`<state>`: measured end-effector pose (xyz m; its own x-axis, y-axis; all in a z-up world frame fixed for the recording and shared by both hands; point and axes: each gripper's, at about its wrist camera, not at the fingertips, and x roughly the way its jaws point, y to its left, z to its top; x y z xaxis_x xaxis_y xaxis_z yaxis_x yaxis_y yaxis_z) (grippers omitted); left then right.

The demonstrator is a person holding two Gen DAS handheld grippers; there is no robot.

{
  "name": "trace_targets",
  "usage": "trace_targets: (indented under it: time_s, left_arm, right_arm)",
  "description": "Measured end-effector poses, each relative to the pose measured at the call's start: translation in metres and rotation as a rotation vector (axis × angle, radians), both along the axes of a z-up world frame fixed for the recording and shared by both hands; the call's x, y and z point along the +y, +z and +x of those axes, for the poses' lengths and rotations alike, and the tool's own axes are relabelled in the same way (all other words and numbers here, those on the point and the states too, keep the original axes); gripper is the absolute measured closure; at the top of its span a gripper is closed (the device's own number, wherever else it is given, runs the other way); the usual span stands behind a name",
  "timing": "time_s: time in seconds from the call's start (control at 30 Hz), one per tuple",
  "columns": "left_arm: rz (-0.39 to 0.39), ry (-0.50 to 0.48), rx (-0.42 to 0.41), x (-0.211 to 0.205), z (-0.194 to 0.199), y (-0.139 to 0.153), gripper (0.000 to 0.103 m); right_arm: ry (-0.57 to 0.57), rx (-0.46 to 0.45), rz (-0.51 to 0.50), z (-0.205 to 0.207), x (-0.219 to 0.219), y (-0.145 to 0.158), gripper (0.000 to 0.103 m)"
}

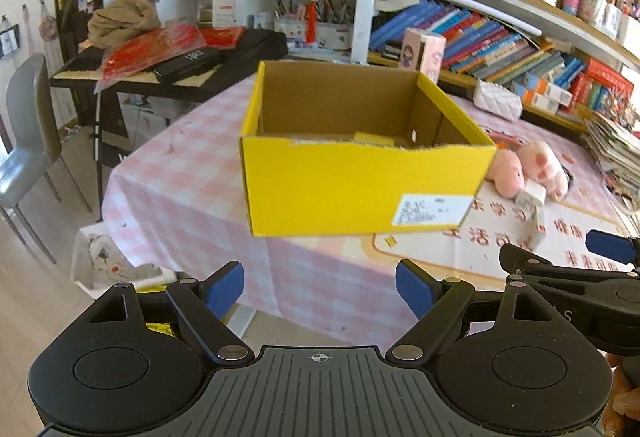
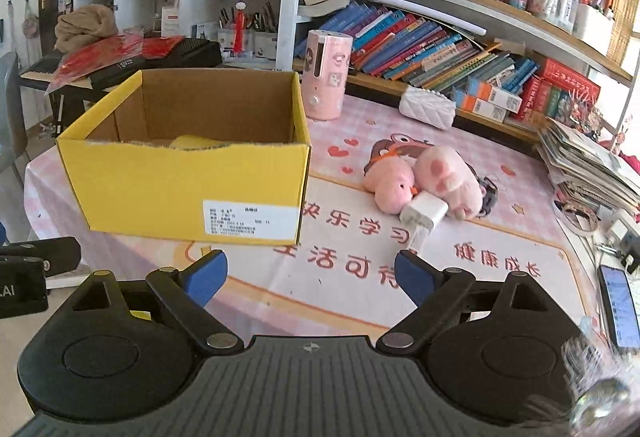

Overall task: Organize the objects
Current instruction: 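Withdraw both grippers from the box toward the white charger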

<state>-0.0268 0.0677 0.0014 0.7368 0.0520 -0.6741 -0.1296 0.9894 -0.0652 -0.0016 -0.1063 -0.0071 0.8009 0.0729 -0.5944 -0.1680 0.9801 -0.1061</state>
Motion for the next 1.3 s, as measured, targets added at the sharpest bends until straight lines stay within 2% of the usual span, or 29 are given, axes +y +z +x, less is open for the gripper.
trace_targets:
  time_s: [0.7,1.03,1.3]
  left_arm:
    - [-0.015,-0.207,0.036,-0.053,0.006,-0.010,0.017]
    - [-0.008,-0.286,0.044,-0.089,0.028,-0.012,0.017]
    - [-0.005,-0.313,0.047,-0.121,0.052,-0.012,0.017]
  right_arm:
    - [-0.202,0.050,-0.015,-0.027,-0.055,-0.011,0.008]
    - [-0.291,0.073,-0.009,-0.018,-0.090,-0.016,0.007]
    - [-0.317,0.094,-0.003,0.007,-0.124,-0.017,0.007]
